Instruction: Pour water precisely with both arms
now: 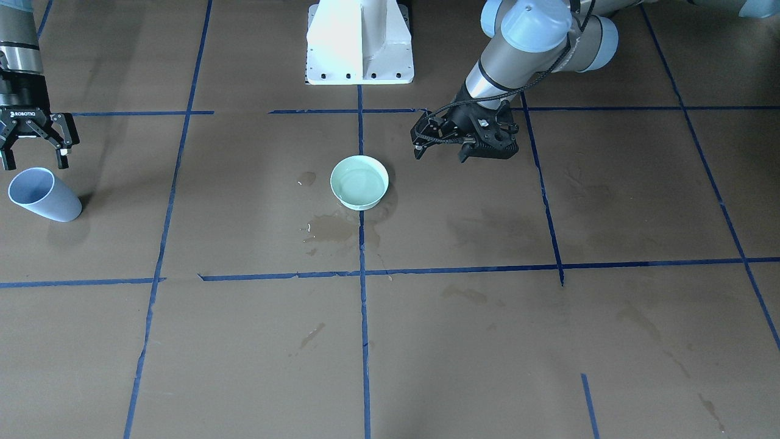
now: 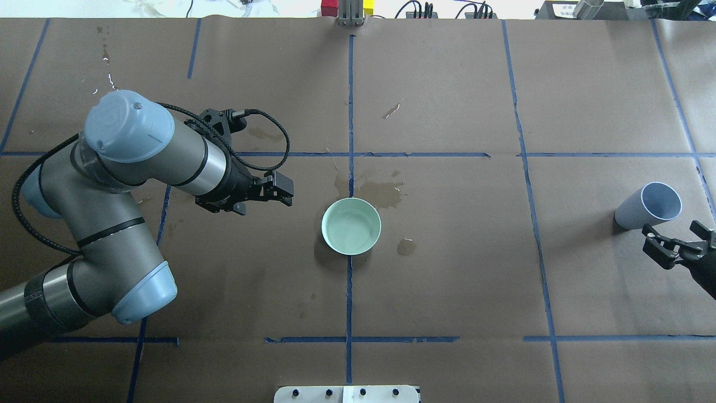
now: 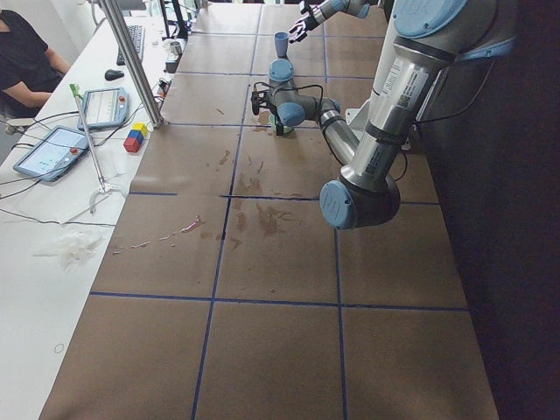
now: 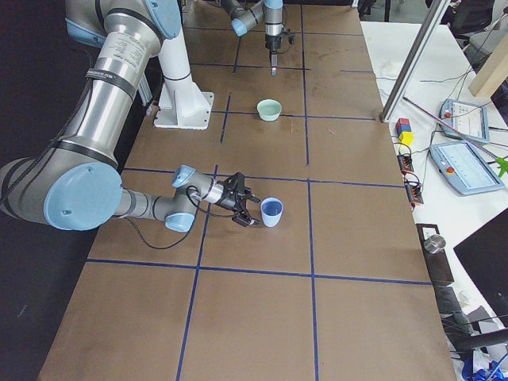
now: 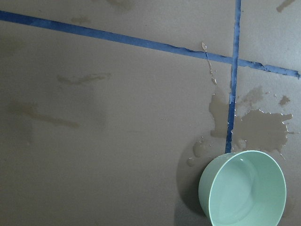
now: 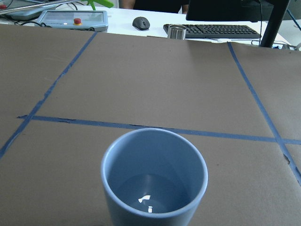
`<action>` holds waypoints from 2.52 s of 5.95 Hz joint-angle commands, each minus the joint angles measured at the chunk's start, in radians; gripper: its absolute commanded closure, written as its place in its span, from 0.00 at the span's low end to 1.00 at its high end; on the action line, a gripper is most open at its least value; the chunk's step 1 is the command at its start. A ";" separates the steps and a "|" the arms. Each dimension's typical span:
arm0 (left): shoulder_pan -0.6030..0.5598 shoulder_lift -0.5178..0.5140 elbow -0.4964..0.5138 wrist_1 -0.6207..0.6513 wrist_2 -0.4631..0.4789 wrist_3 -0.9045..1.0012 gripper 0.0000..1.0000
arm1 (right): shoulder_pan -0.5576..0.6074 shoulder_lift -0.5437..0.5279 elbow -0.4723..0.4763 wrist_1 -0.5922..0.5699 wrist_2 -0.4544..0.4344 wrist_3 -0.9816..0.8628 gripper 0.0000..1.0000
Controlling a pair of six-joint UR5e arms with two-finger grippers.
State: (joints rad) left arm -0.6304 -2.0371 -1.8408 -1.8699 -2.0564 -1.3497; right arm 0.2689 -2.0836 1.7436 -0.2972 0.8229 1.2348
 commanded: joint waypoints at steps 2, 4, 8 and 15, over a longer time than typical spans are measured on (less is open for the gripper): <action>0.000 0.002 0.000 0.000 0.001 -0.002 0.01 | -0.062 0.043 -0.099 0.091 -0.116 0.000 0.02; -0.002 0.006 -0.008 0.000 0.001 -0.002 0.01 | -0.063 0.063 -0.137 0.122 -0.148 -0.008 0.02; -0.003 0.021 -0.028 0.002 0.001 -0.003 0.01 | -0.062 0.119 -0.190 0.125 -0.148 -0.020 0.02; -0.002 0.028 -0.028 0.002 0.001 -0.002 0.01 | -0.023 0.120 -0.193 0.130 -0.139 -0.040 0.02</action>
State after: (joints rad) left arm -0.6332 -2.0096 -1.8678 -1.8684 -2.0555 -1.3514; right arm 0.2377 -1.9624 1.5509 -0.1674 0.6832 1.1943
